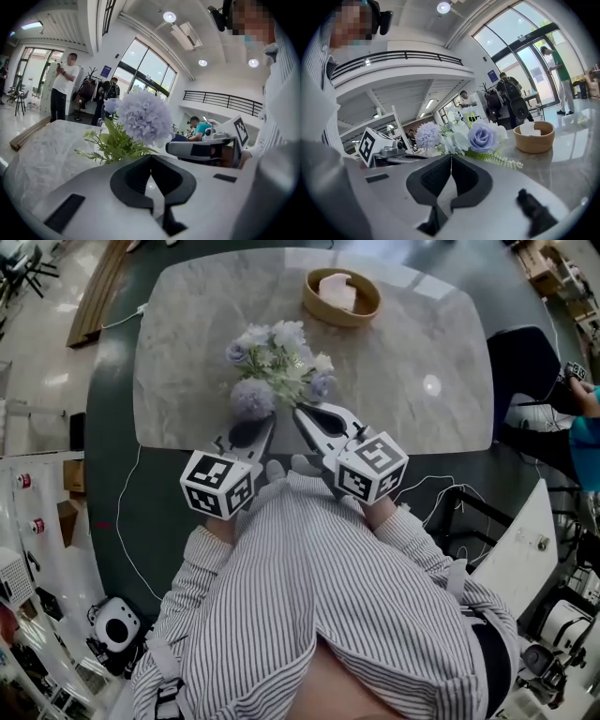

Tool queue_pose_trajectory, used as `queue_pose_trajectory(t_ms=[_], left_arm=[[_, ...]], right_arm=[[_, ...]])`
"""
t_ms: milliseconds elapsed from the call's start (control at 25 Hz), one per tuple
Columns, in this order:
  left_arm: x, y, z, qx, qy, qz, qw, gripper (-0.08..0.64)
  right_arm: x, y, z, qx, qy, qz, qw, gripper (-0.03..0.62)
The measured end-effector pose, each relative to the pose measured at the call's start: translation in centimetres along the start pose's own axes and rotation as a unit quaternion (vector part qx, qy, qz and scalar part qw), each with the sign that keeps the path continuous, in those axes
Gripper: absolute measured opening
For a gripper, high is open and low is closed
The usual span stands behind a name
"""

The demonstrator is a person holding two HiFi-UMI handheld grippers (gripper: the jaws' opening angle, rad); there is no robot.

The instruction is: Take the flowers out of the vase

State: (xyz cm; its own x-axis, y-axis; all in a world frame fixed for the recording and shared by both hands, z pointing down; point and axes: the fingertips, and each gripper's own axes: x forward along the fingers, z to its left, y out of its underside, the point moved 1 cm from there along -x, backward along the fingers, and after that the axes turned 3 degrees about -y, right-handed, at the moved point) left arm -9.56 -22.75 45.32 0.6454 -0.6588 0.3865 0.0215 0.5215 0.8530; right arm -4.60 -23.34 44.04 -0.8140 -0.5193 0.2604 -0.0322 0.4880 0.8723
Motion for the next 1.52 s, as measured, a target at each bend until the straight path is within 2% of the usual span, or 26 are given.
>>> queue_pose_trajectory(t_ms=[320,640,880,920,960,1000,1280,1320,1400,1520], left_arm=[[0.2,0.3,1.0,-0.009,-0.045,0.003,0.9990,0.011],[0.3,0.9,1.7,-0.022,-0.050,0.003,0.9985,0.011],[0.4,1.1,2.3,-0.011,-0.059,0.001,0.9982,0.012],[0.5,1.2,2.4,-0.006,-0.062,0.004,0.9980,0.012],[0.5,1.3,2.5,-0.003,-0.064,0.006,0.9979,0.012],[0.6,1.3,2.6,-0.002,-0.065,0.008,0.9978,0.012],[0.4,2.4,4.1,-0.013,-0.084,0.027,0.9960,0.016],[0.4,2.6,4.3,-0.014,-0.087,0.030,0.9957,0.029],[0.4,2.9,4.7,-0.017,-0.092,0.036,0.9949,0.120],[0.5,3.3,5.3,-0.012,-0.103,0.045,0.9936,0.166]], right_arm=[[-0.3,0.4,-0.5,-0.023,-0.014,0.032,0.999,0.017],[-0.5,0.3,-1.7,-0.033,-0.010,0.035,0.999,0.017],[-0.5,0.3,-3.5,-0.046,0.043,0.030,0.998,0.018],[-0.4,0.5,-3.8,-0.048,0.046,0.034,0.997,0.042],[-0.4,0.6,-4.0,-0.049,0.047,0.038,0.997,0.108],[-0.3,0.8,-4.2,-0.049,0.048,0.042,0.997,0.137],[0.1,0.8,-4.9,-0.052,0.061,0.043,0.996,0.195],[0.2,0.9,-4.9,-0.053,0.057,0.046,0.996,0.199],[0.3,1.1,-4.8,-0.056,0.049,0.051,0.996,0.209],[0.6,1.3,-4.6,-0.069,0.046,0.057,0.995,0.215]])
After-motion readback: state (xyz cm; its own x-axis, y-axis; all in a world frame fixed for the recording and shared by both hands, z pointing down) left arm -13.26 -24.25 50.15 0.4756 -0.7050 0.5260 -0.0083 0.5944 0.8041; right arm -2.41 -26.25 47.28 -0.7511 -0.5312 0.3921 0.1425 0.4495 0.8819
